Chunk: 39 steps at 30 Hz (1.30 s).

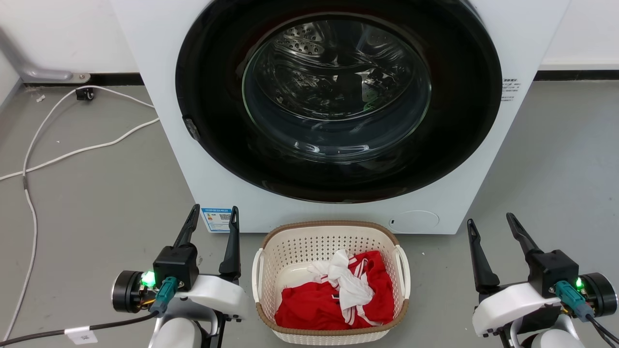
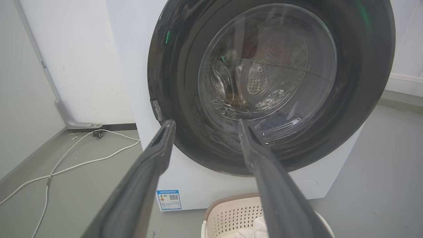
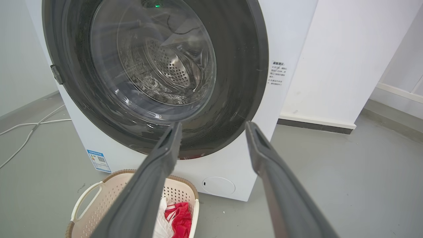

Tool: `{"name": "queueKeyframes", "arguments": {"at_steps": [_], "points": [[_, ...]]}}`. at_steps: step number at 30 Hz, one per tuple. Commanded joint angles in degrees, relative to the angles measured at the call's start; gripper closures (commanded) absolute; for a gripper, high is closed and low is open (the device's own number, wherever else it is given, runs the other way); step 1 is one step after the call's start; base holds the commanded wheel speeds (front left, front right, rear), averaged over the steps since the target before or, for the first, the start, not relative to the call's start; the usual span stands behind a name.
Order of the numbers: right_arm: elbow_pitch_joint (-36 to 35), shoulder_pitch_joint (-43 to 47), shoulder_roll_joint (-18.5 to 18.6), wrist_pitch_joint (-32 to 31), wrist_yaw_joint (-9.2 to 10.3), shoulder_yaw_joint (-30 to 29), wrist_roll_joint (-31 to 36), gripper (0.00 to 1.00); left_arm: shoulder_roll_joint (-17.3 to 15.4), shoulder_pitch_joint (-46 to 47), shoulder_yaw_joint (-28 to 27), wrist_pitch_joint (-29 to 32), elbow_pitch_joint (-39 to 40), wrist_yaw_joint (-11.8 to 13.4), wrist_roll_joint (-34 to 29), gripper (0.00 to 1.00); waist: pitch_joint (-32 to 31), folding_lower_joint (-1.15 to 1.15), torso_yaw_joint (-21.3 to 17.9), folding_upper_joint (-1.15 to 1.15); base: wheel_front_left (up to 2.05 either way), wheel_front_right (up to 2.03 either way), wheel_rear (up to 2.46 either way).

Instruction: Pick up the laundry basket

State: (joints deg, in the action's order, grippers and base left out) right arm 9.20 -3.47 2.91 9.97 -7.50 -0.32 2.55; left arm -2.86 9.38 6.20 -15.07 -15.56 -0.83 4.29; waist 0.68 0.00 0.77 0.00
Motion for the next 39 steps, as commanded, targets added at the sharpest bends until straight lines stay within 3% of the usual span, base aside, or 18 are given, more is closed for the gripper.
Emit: {"name": "queueKeyframes", "arguments": {"at_steps": [1,17,39], "points": [[-0.3,0.4,-0.1,-0.3,0.03,0.0,-0.1,0.00,-0.1,0.2,-0.2,-0.2,0.0,0.1,0.3,0.00,0.0,0.00,0.0,0.00,0.00,0.00,0.00],[1.9,-1.2,-0.1,-0.5,0.02,0.0,-1.5,0.00,-0.1,2.2,-0.1,-0.2,-1.9,-0.7,0.9,0.00,4.2,0.00,-0.2,0.00,0.00,0.00,0.00],[16.1,-16.6,-0.1,-2.2,0.03,1.2,-3.8,0.00,-1.2,16.7,-4.5,-0.1,-19.9,-2.5,4.2,0.00,27.0,0.00,-1.8,0.00,0.00,0.00,0.00]]}}
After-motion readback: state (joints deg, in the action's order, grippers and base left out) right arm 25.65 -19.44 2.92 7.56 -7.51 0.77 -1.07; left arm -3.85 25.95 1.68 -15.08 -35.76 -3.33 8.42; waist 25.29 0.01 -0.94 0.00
